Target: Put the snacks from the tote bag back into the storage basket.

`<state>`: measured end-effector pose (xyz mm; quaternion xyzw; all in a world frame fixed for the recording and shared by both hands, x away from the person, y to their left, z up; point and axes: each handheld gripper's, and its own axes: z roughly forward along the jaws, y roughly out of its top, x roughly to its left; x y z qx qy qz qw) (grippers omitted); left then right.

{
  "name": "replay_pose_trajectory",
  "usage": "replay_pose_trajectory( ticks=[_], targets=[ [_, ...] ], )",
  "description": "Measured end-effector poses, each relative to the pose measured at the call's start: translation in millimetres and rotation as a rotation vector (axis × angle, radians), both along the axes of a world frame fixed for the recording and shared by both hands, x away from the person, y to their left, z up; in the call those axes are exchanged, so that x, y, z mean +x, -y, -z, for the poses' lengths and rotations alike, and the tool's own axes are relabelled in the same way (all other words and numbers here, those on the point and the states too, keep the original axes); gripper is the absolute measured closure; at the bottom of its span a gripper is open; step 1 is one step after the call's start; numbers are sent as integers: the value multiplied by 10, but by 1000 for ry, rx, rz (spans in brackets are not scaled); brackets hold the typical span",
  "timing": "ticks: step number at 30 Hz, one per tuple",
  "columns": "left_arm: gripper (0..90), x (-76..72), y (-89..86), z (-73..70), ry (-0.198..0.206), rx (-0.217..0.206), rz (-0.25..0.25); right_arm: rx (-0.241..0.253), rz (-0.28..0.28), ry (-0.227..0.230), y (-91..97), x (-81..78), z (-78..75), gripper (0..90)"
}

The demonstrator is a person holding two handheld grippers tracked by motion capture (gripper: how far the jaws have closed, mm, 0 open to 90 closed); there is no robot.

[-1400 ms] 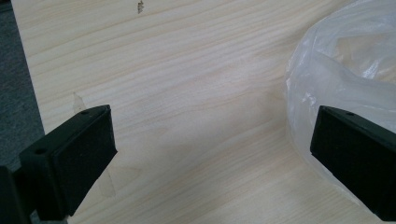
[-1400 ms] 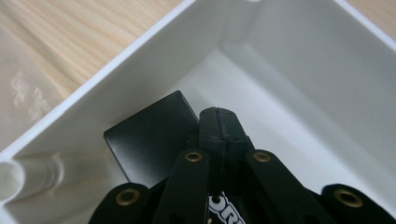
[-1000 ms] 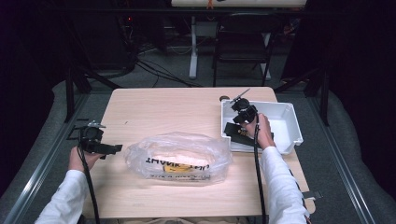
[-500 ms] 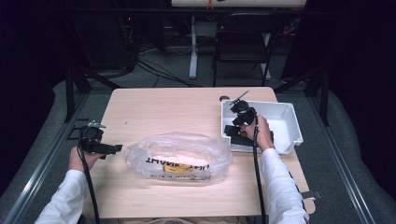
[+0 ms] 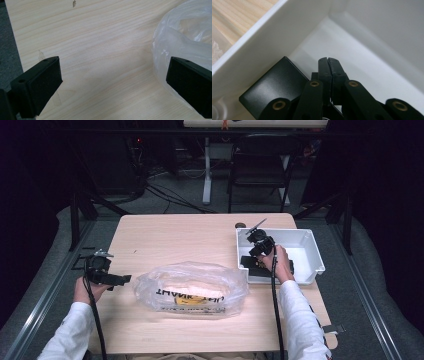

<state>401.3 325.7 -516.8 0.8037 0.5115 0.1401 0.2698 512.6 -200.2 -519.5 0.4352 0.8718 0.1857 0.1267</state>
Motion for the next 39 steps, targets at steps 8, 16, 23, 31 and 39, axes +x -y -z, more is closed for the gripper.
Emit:
replay_pose_trajectory(
  ticks=[8,16,23,31,39],
  targets=[
    [1,1,0,0,-1,1,0,5,-5,-5,-31,0,9,893],
    [1,2,-6,0,1,3,-1,-3,5,-9,-34,5,24,862],
    [1,1,-9,0,2,0,-1,23,29,24,15,-47,-79,670],
    [1,-21,-33,-18,7,-6,-7,55,21,71,116,-230,-327,433],
    [1,-28,-50,-32,10,-10,-14,67,26,101,236,-463,-568,273]
  ],
)
